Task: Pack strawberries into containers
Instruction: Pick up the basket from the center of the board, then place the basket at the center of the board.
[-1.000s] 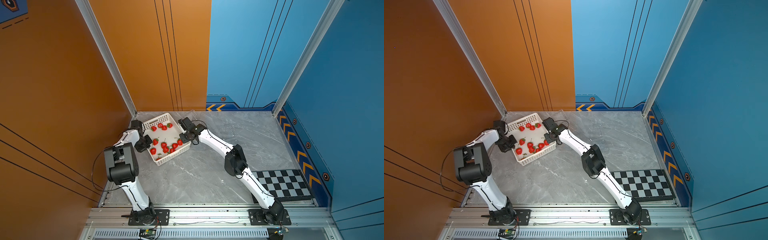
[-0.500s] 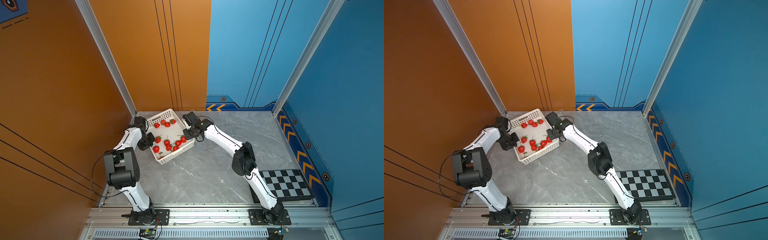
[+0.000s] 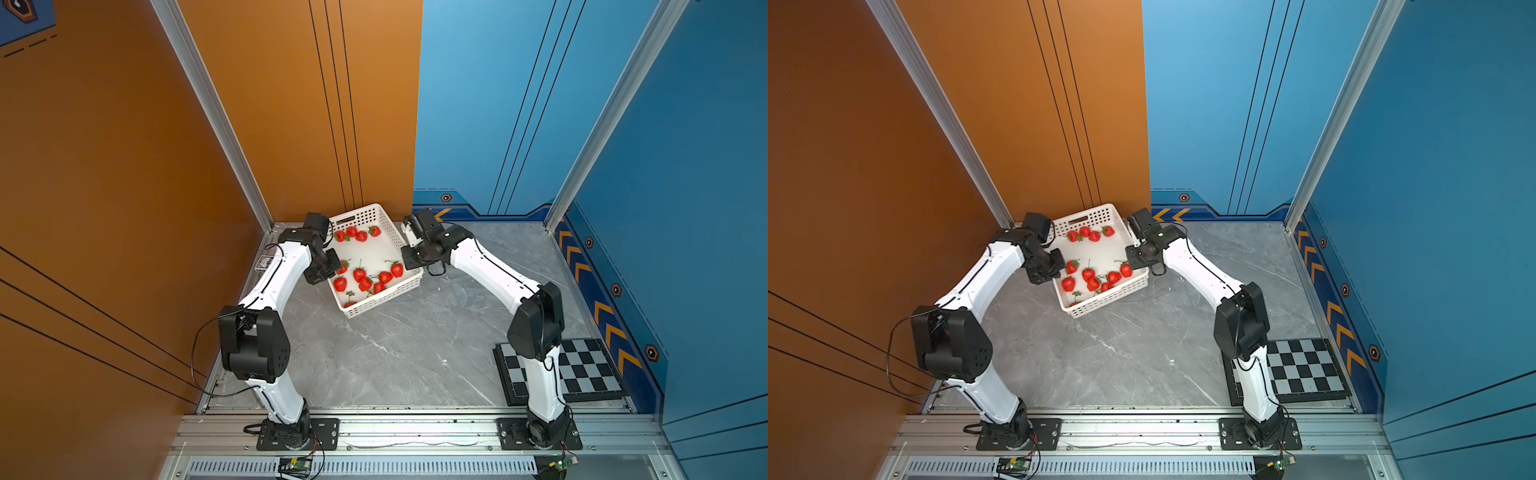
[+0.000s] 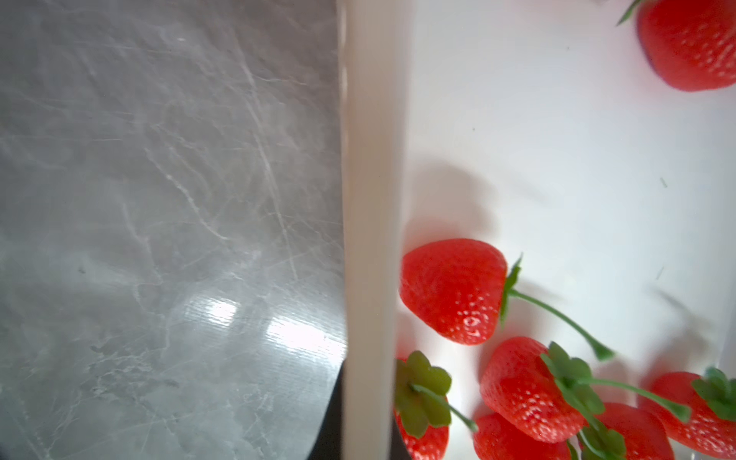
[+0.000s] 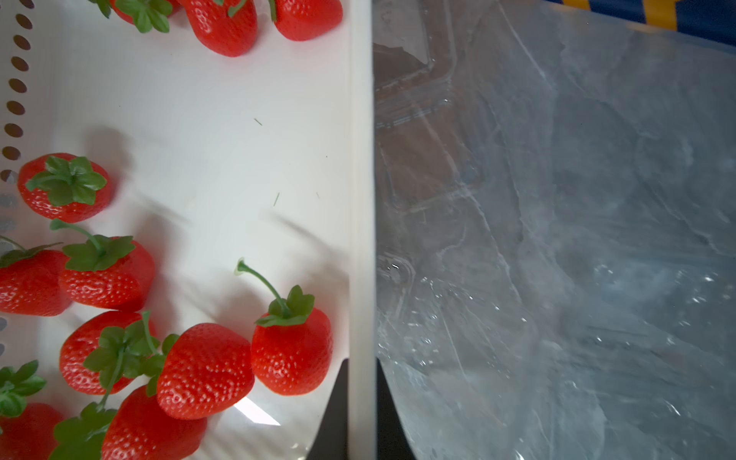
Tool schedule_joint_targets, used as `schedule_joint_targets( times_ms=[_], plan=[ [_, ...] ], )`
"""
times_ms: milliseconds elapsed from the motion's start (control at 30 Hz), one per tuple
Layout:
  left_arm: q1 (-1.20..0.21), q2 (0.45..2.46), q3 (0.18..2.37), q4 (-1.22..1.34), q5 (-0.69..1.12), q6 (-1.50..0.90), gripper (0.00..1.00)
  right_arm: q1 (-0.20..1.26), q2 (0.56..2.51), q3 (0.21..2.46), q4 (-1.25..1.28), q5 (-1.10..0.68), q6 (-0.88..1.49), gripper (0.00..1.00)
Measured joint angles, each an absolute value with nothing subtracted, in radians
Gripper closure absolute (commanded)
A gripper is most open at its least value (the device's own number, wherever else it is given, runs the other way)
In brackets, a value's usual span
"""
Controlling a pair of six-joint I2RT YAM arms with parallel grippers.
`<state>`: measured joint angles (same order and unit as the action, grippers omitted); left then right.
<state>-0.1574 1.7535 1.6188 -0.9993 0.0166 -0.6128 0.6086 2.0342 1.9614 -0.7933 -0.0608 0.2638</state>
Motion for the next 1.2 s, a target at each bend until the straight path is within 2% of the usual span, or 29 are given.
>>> schedule_joint_targets(
  times_ms=[300, 700, 833, 1200],
  plan=[
    [-0.419, 2.017, 1.998, -1.142, -0.027, -0.691, 0.97, 0.419, 1.755, 1.633, -0.793, -0.093, 0.267, 1.0],
    [-0.688, 2.42, 2.583, -1.198, -0.028, -0.795, 0.95, -0.009, 1.472, 1.323, -0.793, -0.227, 0.224, 1.0],
    [-0.738, 2.467, 2.663, -1.195, -0.034, -0.823, 0.95, -0.134, 1.46, 1.284, -0.793, -0.293, 0.209, 1.0],
    [-0.839, 2.499, 2.622, -1.037, -0.037, -0.893, 0.95, -0.439, 1.549, 1.259, -0.792, -0.533, 0.111, 1.0]
  ],
)
